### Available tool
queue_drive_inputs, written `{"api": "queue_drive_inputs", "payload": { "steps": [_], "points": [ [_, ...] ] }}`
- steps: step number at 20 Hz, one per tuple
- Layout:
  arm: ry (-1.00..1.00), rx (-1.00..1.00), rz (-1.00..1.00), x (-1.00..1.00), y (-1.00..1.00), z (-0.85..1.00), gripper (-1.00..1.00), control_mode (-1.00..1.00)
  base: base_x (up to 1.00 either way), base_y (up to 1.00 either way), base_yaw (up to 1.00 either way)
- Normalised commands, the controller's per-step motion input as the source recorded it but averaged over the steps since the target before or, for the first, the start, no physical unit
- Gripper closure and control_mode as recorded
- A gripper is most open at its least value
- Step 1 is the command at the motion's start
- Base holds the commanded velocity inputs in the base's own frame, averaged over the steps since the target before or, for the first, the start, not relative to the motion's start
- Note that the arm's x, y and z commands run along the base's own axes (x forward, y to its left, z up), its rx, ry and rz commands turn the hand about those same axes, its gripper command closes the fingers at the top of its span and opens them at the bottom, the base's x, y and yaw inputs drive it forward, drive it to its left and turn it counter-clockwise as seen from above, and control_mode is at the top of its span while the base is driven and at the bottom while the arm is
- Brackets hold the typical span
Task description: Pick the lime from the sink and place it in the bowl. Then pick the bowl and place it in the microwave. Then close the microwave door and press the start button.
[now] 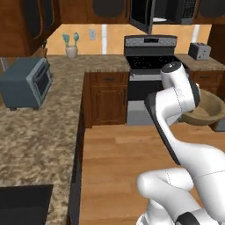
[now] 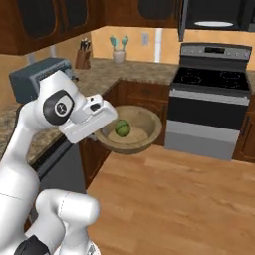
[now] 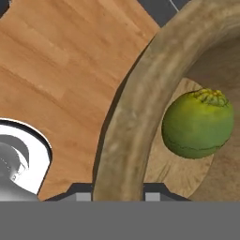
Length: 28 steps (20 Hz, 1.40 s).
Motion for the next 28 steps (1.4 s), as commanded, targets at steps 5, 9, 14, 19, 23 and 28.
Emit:
{"api": "queue_drive_inputs", "payload": {
  "steps": [5, 9, 14, 19, 23, 28],
  "points": [
    [0.0, 0.0, 0.0, 0.0, 0.0, 0.0, 1.0, 1.0, 0.96, -0.56, -0.36],
    [0.0, 0.0, 0.0, 0.0, 0.0, 0.0, 1.0, 1.0, 1.0, -0.53, -0.24],
    [0.0, 0.0, 0.0, 0.0, 0.0, 0.0, 1.0, 1.0, 0.99, -0.46, -0.03],
    [0.0, 0.0, 0.0, 0.0, 0.0, 0.0, 1.0, 1.0, 0.81, -0.68, 0.13],
    [0.0, 0.0, 0.0, 0.0, 0.0, 0.0, 1.0, 1.0, 0.73, -0.69, 0.17],
    [0.0, 0.0, 0.0, 0.0, 0.0, 0.0, 1.0, 1.0, 0.9, -0.5, 0.22]
  ]
}}
